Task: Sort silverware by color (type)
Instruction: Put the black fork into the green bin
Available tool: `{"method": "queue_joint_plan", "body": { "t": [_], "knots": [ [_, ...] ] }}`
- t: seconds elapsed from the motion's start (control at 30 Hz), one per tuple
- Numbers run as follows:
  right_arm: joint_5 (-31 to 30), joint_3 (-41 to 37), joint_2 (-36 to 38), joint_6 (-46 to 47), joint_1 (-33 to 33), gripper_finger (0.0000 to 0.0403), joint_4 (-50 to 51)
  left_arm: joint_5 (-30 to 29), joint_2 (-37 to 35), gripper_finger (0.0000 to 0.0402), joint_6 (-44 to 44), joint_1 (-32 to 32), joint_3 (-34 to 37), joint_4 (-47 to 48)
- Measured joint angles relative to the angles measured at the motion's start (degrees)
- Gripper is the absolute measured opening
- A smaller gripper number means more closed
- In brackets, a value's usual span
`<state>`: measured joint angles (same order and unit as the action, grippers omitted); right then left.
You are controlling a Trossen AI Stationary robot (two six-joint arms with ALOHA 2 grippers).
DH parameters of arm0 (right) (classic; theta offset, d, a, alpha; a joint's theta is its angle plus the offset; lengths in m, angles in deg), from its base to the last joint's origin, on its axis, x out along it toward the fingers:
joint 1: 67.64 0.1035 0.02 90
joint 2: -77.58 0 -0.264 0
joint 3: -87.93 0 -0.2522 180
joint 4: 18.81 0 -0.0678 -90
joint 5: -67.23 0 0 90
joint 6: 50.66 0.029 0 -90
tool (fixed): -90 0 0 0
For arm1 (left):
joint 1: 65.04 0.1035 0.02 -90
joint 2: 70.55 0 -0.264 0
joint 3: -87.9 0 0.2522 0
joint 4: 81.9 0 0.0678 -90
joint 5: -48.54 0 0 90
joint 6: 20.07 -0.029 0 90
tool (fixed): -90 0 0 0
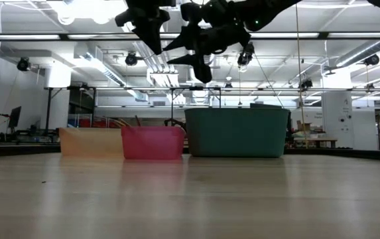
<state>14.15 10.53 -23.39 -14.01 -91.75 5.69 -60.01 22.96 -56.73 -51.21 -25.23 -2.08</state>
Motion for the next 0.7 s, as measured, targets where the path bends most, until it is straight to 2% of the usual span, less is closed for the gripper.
{"method": "queue_joint_plan", "body": {
  "t": [0.3, 0.53, 0.7],
  "knots": [
    [-0.95, 0.0, 0.69, 0.43, -0.54, 0.0017, -0.81, 0.0, 0.02, 0.0, 0.11, 0.06, 0.0, -0.42],
    [-0.97, 0.0, 0.77, 0.39, -0.53, 0.0009, -0.79, 0.0, 0.04, 0.0001, 1.18, 0.06, 0.0, -0.69],
    [-0.95, 0.0, 0.79, 1.36, -0.56, 0.0009, -0.64, 0.02, 0.04, 0.0018, 2.95, 0.06, 0.0, -1.24]
  ]
}}
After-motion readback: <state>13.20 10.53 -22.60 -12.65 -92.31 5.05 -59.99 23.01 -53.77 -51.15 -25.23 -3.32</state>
